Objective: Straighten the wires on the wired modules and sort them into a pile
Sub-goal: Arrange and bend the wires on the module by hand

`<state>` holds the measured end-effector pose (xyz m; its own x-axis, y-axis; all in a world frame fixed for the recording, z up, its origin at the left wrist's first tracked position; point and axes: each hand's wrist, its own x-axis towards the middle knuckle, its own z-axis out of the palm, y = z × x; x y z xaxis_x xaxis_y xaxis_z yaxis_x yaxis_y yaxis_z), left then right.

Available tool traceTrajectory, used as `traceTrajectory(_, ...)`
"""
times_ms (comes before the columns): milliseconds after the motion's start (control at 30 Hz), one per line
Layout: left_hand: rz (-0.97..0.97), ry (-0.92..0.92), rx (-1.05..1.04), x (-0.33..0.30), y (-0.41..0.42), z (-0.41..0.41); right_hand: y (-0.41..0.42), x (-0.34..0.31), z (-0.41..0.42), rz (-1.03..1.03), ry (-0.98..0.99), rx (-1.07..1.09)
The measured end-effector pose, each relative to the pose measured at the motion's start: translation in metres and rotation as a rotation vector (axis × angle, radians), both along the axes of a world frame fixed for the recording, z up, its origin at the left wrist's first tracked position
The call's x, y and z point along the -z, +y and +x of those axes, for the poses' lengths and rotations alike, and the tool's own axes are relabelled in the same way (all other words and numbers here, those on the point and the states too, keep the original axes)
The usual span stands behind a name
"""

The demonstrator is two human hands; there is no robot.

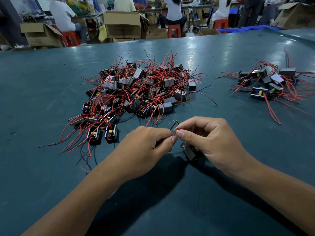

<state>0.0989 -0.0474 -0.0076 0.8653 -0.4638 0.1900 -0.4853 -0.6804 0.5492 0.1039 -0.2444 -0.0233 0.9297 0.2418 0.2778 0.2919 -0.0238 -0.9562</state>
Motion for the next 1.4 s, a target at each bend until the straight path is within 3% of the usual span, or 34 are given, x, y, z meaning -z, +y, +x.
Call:
traceTrajectory(367, -0.054, -0.028, -0.008, -0.002, 0.000, -0.001, -0.001, 0.000, 0.001, -0.004, 0.010, 0.023)
traceTrajectory(567, -0.175, -0.258, -0.045, -0.007, 0.007, 0.002, -0.002, -0.003, -0.001, 0.020, 0.081, 0.001)
traceTrajectory(967, 0.079, -0.725, 0.138, -0.019, 0.018, 0.000, -0.005, -0.010, -0.002, -0.051, 0.069, -0.184)
traceTrajectory(1400, 0.206, -0.734, 0.185, -0.026, 0.018, -0.004, -0.012, -0.016, -0.001, -0.175, -0.028, -0.266)
